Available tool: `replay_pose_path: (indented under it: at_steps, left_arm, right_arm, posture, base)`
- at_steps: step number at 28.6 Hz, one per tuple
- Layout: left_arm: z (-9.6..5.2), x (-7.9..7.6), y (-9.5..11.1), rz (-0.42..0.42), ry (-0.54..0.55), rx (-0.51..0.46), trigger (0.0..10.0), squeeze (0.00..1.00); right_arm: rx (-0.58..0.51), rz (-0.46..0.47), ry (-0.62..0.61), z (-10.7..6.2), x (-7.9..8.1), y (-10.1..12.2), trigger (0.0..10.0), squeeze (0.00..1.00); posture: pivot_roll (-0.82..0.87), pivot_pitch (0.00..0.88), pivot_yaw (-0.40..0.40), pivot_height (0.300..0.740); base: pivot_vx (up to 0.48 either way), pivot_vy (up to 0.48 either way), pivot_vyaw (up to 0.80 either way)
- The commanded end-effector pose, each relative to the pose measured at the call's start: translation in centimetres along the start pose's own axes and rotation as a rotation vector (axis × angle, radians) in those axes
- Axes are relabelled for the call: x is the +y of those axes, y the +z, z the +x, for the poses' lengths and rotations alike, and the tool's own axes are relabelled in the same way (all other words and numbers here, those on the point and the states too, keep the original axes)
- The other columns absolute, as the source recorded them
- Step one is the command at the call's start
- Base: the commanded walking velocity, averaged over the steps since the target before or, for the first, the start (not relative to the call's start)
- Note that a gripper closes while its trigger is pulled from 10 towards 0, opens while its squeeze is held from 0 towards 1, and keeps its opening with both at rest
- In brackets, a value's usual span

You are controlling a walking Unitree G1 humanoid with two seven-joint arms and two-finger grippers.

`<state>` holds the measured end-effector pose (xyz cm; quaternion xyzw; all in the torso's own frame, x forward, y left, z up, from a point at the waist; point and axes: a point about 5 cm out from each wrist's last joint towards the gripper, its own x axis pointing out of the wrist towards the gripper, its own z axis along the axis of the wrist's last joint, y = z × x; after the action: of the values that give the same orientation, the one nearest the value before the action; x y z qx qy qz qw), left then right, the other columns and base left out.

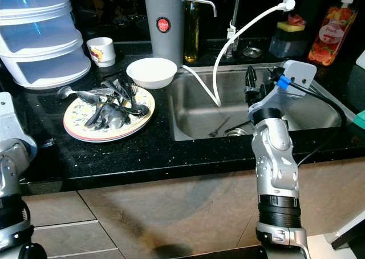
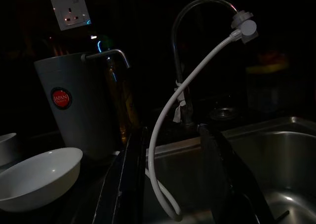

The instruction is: Kitchen organization

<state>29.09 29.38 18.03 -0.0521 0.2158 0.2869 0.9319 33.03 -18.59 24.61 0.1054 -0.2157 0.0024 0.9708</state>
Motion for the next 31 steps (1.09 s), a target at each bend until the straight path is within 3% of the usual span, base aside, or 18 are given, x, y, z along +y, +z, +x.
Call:
replay_pose_path:
  at_steps: [1, 4, 5, 7, 12, 14, 15, 18, 21, 23, 27, 29, 31]
  left_arm:
    - [0.9, 0.3, -1.7, -0.017, 0.014, 0.091, 0.0, 0.0]
    - [0.2, 0.3, 2.4, 0.0, 0.037, -0.155, 0.0, 0.0]
    - [-0.3, 0.2, 4.1, 0.025, 0.043, -0.259, 10.0, 0.0]
    - [-1.4, -0.4, 7.1, 0.063, 0.014, -0.419, 10.0, 0.0]
    - [-2.7, -2.0, 10.1, 0.117, -0.093, -0.53, 10.0, 0.0]
    - [-3.7, -4.1, 11.1, 0.187, -0.254, -0.575, 10.0, 0.0]
    - [-3.7, -4.1, 11.1, 0.187, -0.254, -0.575, 10.0, 0.0]
    - [-5.6, -8.1, 10.6, 0.284, -0.626, -0.589, 10.0, 0.0]
    - [-7.9, -11.1, 9.4, 0.471, -0.937, -0.654, 10.0, 0.0]
    - [-8.3, -11.5, 9.2, 0.515, -0.982, -0.674, 10.0, 0.0]
    - [-7.7, -13.8, 9.1, 0.841, -1.042, -0.793, 10.0, 0.0]
    - [-7.1, -14.9, 9.3, 0.94, -1.071, -0.807, 10.0, 0.0]
    - [-7.4, -16.4, 9.2, 0.959, -1.194, -0.808, 10.0, 0.0]
  right_arm:
    - [-0.013, -0.002, -0.008, -0.2, -0.1, 0.2, 10.0, 0.0]
    - [-0.016, -0.003, -0.009, -0.1, -0.2, 0.3, 10.0, 0.0]
    - [-0.018, -0.003, -0.009, -0.1, -0.2, 0.4, 10.0, 0.0]
    - [-0.02, -0.003, -0.009, -0.1, -0.3, 0.4, 10.0, 0.0]
    - [-0.023, -0.001, -0.01, -0.1, -0.2, 0.5, 10.0, 0.0]
    - [-0.026, 0.002, -0.013, -0.1, -0.2, 0.5, 10.0, 0.0]
    - [-0.026, 0.002, -0.013, -0.1, -0.2, 0.5, 10.0, 0.0]
    - [-0.027, -0.001, -0.016, -0.1, -0.2, 0.5, 10.0, 0.0]
    - [-0.036, -0.012, -0.012, -0.1, -0.4, 0.8, 10.0, 0.0]
    - [-0.037, -0.014, -0.007, -0.1, -0.4, 0.9, 10.0, 0.0]
    - [-0.037, -0.057, 0.153, -0.3, 0.5, 1.7, 10.0, 0.0]
    - [-0.032, -0.035, 0.161, -0.4, 0.1, 1.9, 10.0, 0.0]
    - [-0.021, 0.03, 0.155, -0.6, -0.5, 2.0, 10.0, 0.0]
  posture:
    - [0.12, 0.0, 0.0, 0.74]
    - [0.12, 0.0, -0.003, 0.74]
    - [0.12, 0.0, -0.003, 0.74]
    - [0.12, 0.0, -0.003, 0.74]
    - [0.12, 0.0, -0.002, 0.74]
    - [0.12, 0.0, -0.001, 0.74]
    - [0.12, 0.0, -0.001, 0.74]
    - [0.1, 0.0, 0.003, 0.74]
    - [0.09, 0.0, 0.006, 0.74]
    - [0.09, 0.0, 0.006, 0.74]
    - [0.07, 0.0, 0.008, 0.74]
    - [0.05, 0.0, 0.013, 0.74]
    - [0.03, 0.0, 0.025, 0.74]
  base:
    - [0.0, 0.0, 0.0]
    - [0.0, 0.0, 0.0]
    - [0.0, 0.0, 0.0]
    - [0.0, 0.0, 0.0]
    - [0.0, 0.0, 0.0]
    - [0.0, 0.0, 0.0]
    - [0.0, 0.0, 0.0]
    - [0.0, 0.0, 0.0]
    - [0.0, 0.0, 0.0]
    - [0.0, 0.0, 0.0]
    - [0.0, 0.0, 0.0]
    - [0.0, 0.0, 0.0]
    - [0.0, 0.0, 0.0]
